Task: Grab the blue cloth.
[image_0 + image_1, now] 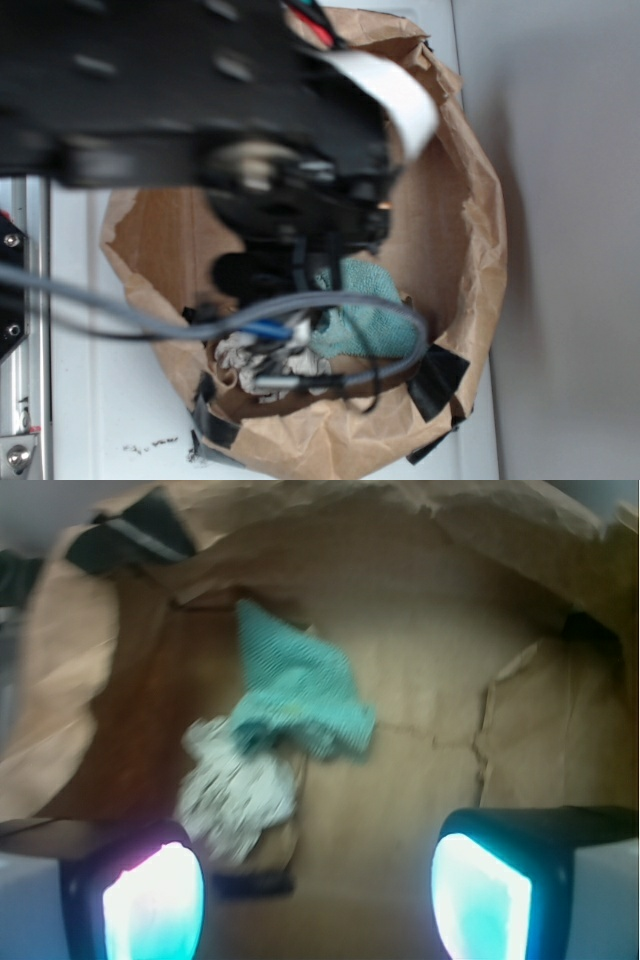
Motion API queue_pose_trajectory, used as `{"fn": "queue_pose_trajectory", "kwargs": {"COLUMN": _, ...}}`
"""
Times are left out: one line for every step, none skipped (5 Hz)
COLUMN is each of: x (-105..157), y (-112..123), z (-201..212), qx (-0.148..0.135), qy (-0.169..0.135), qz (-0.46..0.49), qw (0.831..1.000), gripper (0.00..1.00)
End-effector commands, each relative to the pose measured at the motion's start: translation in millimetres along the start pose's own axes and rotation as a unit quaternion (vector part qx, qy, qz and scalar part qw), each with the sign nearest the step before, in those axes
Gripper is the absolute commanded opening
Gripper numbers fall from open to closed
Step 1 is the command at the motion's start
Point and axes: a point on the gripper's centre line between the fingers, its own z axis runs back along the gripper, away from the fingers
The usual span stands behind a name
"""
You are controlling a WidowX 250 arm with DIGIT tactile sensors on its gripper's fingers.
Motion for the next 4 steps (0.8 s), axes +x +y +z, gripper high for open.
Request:
{"fn": "queue_pose_trajectory", "kwargs": {"x": 19.7, "y": -10.0, "z": -60.2, "qx": -0.008, "qy": 0.001, "qz": -0.051, "qw": 0.999, "gripper": 1.00}}
{"fn": "queue_pose_trajectory", "kwargs": {"x": 25.0, "y": -10.8, "z": -78.2, "qx": -0.034, "qy": -0.008, "qz": -0.058, "qw": 0.998, "gripper": 1.00}}
{"fn": "queue_pose_trajectory", "kwargs": {"x": 5.2, "y": -17.7, "z": -88.7, "qx": -0.044, "qy": -0.008, "qz": -0.052, "qw": 0.998, "gripper": 0.00}}
{"fn": "queue_pose_trajectory", "kwargs": {"x": 3.3, "y": -12.9, "z": -88.0, "qx": -0.040, "qy": -0.006, "qz": -0.053, "qw": 0.998, "gripper": 0.00}}
